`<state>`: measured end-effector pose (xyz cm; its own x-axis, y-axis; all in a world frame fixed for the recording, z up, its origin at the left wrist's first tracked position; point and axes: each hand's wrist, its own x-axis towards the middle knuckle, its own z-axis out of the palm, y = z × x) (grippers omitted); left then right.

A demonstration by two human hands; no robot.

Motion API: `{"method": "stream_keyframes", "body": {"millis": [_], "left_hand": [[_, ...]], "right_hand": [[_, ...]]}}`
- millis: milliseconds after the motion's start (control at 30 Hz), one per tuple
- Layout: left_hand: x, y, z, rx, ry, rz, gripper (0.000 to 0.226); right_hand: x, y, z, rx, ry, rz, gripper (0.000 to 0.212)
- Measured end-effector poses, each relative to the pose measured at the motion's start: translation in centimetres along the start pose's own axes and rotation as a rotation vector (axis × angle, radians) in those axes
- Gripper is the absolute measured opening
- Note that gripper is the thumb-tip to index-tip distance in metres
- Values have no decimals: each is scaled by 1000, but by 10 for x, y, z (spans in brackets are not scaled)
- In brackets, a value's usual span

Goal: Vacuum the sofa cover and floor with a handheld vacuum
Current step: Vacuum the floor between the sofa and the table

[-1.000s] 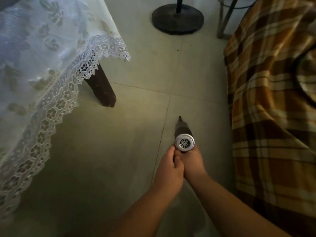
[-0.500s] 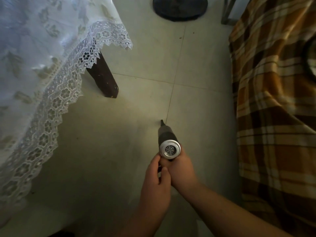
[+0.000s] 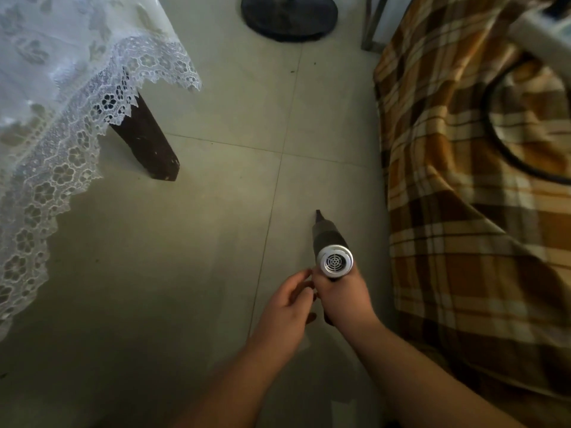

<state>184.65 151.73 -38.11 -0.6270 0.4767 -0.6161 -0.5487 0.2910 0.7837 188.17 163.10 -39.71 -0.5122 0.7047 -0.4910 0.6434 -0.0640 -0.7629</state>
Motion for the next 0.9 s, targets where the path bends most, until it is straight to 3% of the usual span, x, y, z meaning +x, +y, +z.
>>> {"method": "stream_keyframes", "body": {"millis": [200,433,567,700,833,900], "left_hand": [[17,6,22,44,-54,-19,18],[6,4,33,105,-56,-48,29],[-16,-3,41,190,-71,-63,30],[-36,-33,48,213,-150,-104,53],[-59,-65,47,167,-176,-132,27],[-73,-73,46,136,-186,-136,27]], "right_hand": [[8,14,-14,41,30,23,31],[12,17,-37,1,236,42,39],[-20,41,-41,42,282,159,51],[-67,71,-42,98,203,180,25],[-95,107,-43,132,181,149,23],[-108,119,-43,127,180,129,25]]}}
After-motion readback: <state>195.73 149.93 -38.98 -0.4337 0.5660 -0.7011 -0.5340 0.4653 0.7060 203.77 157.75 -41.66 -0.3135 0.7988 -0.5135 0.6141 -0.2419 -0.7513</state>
